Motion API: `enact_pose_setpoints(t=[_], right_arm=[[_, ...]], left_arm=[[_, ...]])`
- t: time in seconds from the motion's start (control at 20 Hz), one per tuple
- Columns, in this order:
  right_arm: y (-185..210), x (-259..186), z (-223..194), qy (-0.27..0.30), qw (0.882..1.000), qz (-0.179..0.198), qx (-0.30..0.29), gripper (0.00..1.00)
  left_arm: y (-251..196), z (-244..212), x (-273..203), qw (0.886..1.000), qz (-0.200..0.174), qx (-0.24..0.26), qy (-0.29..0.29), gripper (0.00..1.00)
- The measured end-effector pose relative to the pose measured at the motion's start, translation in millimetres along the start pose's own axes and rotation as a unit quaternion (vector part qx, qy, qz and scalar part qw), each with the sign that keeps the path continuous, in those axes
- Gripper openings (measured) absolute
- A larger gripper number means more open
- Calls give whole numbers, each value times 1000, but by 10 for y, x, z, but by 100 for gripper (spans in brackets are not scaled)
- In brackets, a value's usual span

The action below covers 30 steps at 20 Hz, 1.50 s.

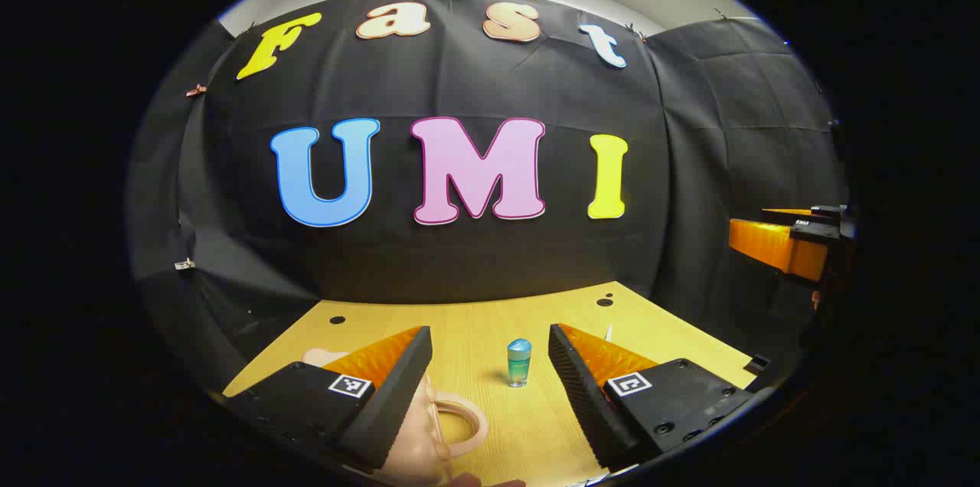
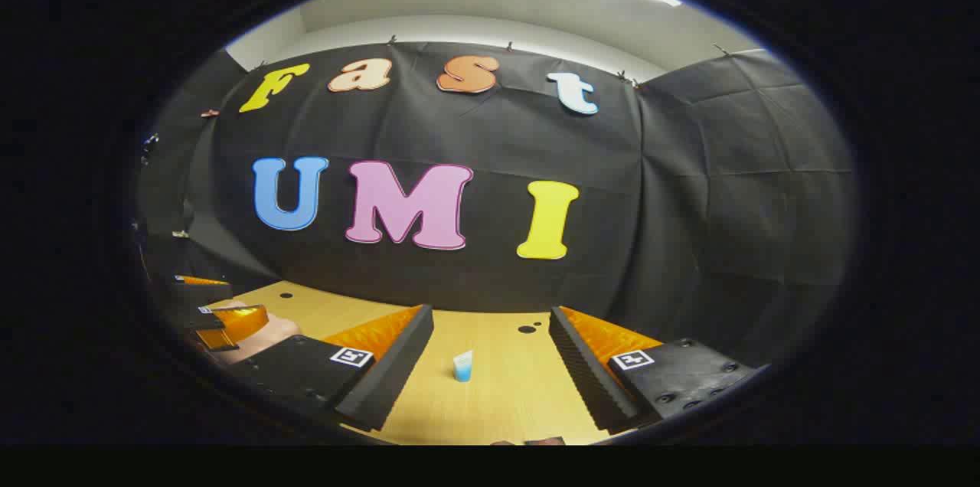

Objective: First open the suitcase, pack the skin care products into it, and then close the suitcase.

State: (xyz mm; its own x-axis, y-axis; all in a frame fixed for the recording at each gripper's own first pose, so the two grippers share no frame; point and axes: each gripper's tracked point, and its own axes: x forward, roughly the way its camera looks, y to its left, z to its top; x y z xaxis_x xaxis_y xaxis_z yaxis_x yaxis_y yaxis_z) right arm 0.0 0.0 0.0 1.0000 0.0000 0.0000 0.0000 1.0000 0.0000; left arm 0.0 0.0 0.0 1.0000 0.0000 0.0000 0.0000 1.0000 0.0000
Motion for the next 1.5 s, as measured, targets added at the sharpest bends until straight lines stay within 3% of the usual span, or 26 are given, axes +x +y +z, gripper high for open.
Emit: enact_pose_setpoints(t=[0.95, 1.2, 1.5], right_arm=[[352, 64, 39, -16, 999, 38, -29, 96], [406, 72, -83, -7, 998, 50, -32, 97], [340, 185, -289, -3, 996, 77, -54, 96]], left_arm=[[52, 14, -4, 1000, -3, 16, -12, 96], [2, -304, 106, 999, -12, 2, 36, 96], [-76, -1185, 412, 986, 3, -10, 169, 96]])
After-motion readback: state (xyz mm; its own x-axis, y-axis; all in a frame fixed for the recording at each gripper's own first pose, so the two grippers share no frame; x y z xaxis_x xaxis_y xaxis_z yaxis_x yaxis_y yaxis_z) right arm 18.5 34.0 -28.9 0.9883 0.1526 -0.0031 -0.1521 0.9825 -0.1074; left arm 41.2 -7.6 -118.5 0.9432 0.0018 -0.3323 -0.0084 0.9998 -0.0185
